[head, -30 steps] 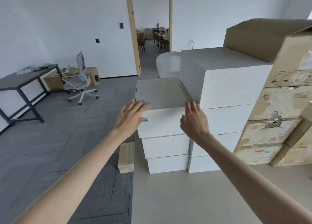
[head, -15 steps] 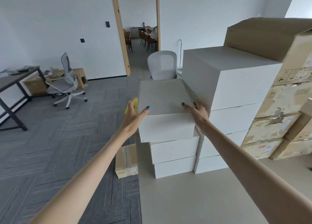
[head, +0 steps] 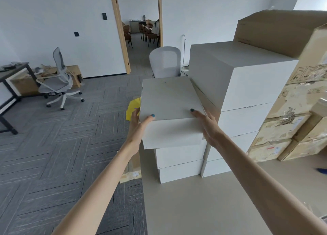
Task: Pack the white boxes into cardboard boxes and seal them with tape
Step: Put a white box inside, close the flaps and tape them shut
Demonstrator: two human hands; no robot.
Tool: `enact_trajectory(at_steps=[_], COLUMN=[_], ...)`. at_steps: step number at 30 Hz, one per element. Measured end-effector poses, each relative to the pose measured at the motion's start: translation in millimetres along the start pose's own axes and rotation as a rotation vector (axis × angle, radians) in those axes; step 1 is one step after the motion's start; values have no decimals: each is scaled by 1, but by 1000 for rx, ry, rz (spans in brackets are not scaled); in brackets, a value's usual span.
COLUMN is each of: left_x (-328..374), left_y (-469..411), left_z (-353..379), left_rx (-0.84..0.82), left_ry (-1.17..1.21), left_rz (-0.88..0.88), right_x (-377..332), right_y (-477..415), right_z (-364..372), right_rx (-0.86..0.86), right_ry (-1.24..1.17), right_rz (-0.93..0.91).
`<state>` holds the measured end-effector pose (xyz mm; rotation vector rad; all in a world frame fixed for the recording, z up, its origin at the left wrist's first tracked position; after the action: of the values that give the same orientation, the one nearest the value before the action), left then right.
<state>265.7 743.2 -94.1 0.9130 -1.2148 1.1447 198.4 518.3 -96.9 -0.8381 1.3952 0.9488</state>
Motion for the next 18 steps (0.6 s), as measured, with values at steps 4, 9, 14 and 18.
enact_trajectory(at_steps=[4,9,14,18], left_x=[4,16,20,20], left_y=[23,70,136,205], left_z=[-8,-16,-17,-7], left_rx=[-26,-46,-42,-41], left_ry=[13,4,37,46], left_rz=[42,132,175,182], right_x=[-1,-7,-6,3], right_y=[26,71,132,195], right_z=[0,-2,-18,-39], right_rx=[-13,-65,-118,-138], right_ry=[-5,-12,-1,-12], right_rz=[-59,-148,-240,-259])
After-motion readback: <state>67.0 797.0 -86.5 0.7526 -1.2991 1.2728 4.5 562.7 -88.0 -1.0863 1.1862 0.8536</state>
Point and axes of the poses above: each hand's wrist, its own y-axis away from the middle knuckle, its own z-axis out of the palm, x = y × z, the point moved 4 cm from there along -y, towards the middle knuckle, and after that the axes turned 10 degrees about y, right-handed, at the moved point
